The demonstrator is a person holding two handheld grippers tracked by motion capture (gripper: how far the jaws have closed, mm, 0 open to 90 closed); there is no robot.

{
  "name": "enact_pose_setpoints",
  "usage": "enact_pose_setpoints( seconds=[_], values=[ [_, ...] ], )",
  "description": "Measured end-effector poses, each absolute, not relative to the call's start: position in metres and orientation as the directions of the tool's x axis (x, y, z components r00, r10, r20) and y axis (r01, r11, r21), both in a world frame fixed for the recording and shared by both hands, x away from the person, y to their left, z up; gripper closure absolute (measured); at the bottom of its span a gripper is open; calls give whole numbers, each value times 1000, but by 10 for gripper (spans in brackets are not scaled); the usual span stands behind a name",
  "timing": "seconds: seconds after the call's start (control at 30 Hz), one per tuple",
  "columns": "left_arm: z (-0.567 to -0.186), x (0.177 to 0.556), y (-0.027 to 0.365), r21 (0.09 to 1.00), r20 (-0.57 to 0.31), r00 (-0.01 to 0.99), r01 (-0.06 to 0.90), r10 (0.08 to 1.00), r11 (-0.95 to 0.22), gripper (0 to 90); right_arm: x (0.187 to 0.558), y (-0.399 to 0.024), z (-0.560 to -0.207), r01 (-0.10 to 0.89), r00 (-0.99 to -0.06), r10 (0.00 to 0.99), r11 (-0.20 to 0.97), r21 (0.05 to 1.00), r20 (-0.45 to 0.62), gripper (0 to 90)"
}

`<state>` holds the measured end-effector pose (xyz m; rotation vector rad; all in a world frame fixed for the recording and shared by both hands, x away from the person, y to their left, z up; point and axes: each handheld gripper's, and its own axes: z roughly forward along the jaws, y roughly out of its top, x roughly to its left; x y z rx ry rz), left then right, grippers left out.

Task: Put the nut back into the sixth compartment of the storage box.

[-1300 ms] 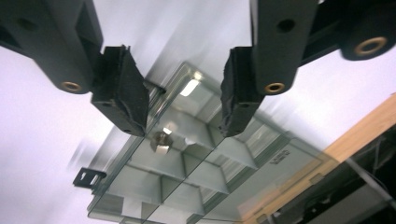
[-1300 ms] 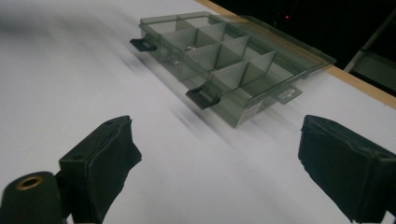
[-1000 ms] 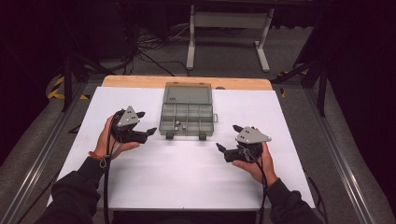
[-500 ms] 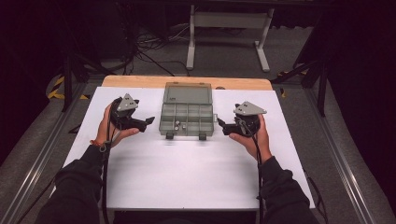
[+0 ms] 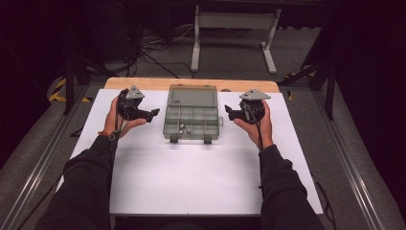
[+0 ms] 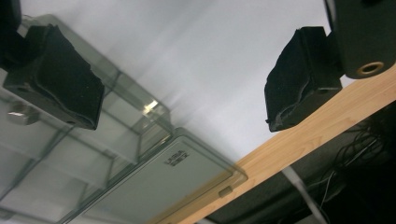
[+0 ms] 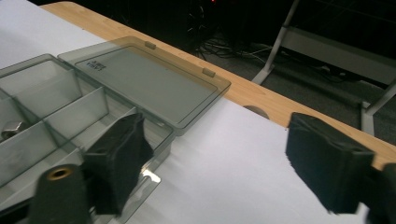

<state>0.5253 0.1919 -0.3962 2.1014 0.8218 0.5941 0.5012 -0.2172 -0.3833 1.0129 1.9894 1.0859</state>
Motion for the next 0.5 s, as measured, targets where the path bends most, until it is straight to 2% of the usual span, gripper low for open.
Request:
enact_pose_setpoints(
  seconds=[0.1, 0.4, 0.5],
  values=[
    [-396, 535, 192, 799, 133, 663, 368, 737, -475, 154, 512, -220, -384, 333, -487, 859, 351, 875, -159, 302],
    [-399, 553, 184, 781, 148, 649, 386, 746, -491, 190, 531, -222, -390, 367, -489, 862, 343, 865, -134, 426],
    [-403, 564, 181, 768, 149, 620, 419, 771, -485, 223, 539, -221, -395, 386, -492, 861, 346, 855, -126, 490]
  ],
)
